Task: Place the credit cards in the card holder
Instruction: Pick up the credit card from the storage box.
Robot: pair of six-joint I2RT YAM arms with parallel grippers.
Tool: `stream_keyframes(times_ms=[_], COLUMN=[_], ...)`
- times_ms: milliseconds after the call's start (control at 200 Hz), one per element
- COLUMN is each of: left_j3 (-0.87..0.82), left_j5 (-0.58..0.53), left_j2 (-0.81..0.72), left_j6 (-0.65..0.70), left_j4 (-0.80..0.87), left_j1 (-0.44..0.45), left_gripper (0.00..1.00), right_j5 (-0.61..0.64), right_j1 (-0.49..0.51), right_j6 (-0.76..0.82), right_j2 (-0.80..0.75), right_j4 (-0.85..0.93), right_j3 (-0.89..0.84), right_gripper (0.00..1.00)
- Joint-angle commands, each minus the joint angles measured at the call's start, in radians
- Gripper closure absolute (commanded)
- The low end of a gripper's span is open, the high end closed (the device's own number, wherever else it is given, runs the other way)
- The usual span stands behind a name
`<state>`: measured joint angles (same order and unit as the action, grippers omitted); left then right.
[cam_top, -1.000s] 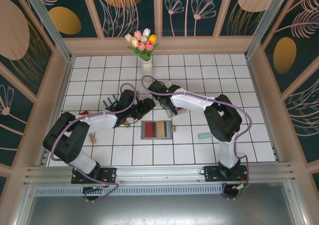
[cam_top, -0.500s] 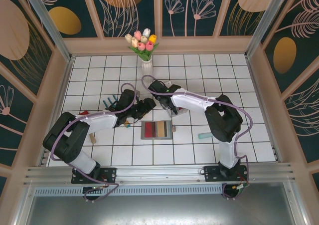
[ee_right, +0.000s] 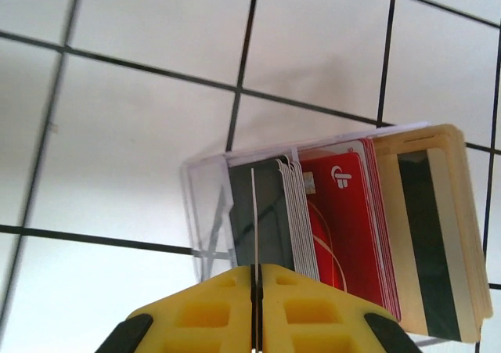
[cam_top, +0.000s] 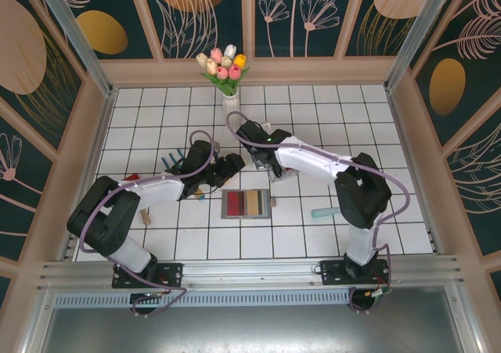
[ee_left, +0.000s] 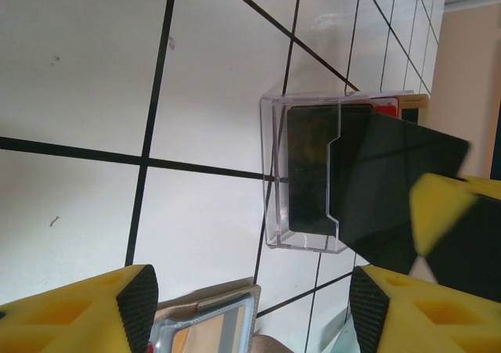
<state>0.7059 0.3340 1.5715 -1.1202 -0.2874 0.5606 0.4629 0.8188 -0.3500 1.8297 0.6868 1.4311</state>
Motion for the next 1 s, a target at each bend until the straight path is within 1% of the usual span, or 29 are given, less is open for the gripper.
stream_keyframes(times_ms=[0,125,235,300,390,415,425,430,450,565,686,781,836,921,996], left_j3=[-0.013,-0.017,-0.033,-0.047,-0.052,-0.05,-0.048,-0.048,-0.047,-0.046,-0.048,-0.061,-0.066,-0.068,-0.072], left_j5=[-0.01,-0.001,0.05,0.101,0.197,0.227,0.236,0.24,0.258,0.322,0.379,0.392,0.4,0.412,0.414], left_j2=[-0.053,-0.093,-0.135,-0.157,-0.168,-0.166,-0.166,-0.165,-0.162,-0.152,-0.136,-0.134,-0.136,-0.142,-0.151], left_j6=[0.009,0.019,0.019,0.013,0.01,0.005,0.002,-0.001,-0.007,-0.033,-0.063,-0.089,-0.099,-0.111,-0.109], left_j4=[-0.012,-0.032,-0.104,-0.18,-0.285,-0.312,-0.32,-0.325,-0.346,-0.432,-0.51,-0.562,-0.586,-0.608,-0.612], left_j1=[-0.01,-0.009,-0.019,-0.028,-0.031,-0.031,-0.031,-0.031,-0.032,-0.031,-0.03,-0.03,-0.03,-0.03,-0.03], left_gripper=[0.31,0.3,0.29,0.28,0.27,0.28,0.28,0.28,0.27,0.27,0.27,0.29,0.36,0.55,0.66], right_j5=[-0.1,-0.225,-0.439,-0.624,-0.933,-1.009,-1.022,-1.041,-1.072,-1.173,-1.224,-1.239,-1.248,-1.244,-1.241], right_j1=[-0.007,-0.031,-0.088,-0.148,-0.256,-0.266,-0.266,-0.29,-0.305,-0.33,-0.333,-0.332,-0.333,-0.332,-0.333], right_j6=[-0.022,-0.051,-0.08,-0.11,-0.198,-0.221,-0.225,-0.234,-0.247,-0.263,-0.298,-0.309,-0.316,-0.318,-0.316], right_j2=[-0.117,-0.209,-0.329,-0.418,-0.534,-0.555,-0.56,-0.565,-0.577,-0.594,-0.592,-0.583,-0.576,-0.569,-0.561], right_j4=[-0.014,-0.072,-0.195,-0.307,-0.523,-0.58,-0.591,-0.606,-0.631,-0.675,-0.737,-0.759,-0.769,-0.771,-0.767], right_j3=[-0.015,-0.07,-0.172,-0.259,-0.412,-0.444,-0.448,-0.457,-0.471,-0.488,-0.51,-0.517,-0.52,-0.527,-0.531], right_gripper=[0.9,0.91,0.93,0.95,0.95,0.95,0.95,0.95,0.95,0.95,0.95,0.94,0.94,0.94,0.93])
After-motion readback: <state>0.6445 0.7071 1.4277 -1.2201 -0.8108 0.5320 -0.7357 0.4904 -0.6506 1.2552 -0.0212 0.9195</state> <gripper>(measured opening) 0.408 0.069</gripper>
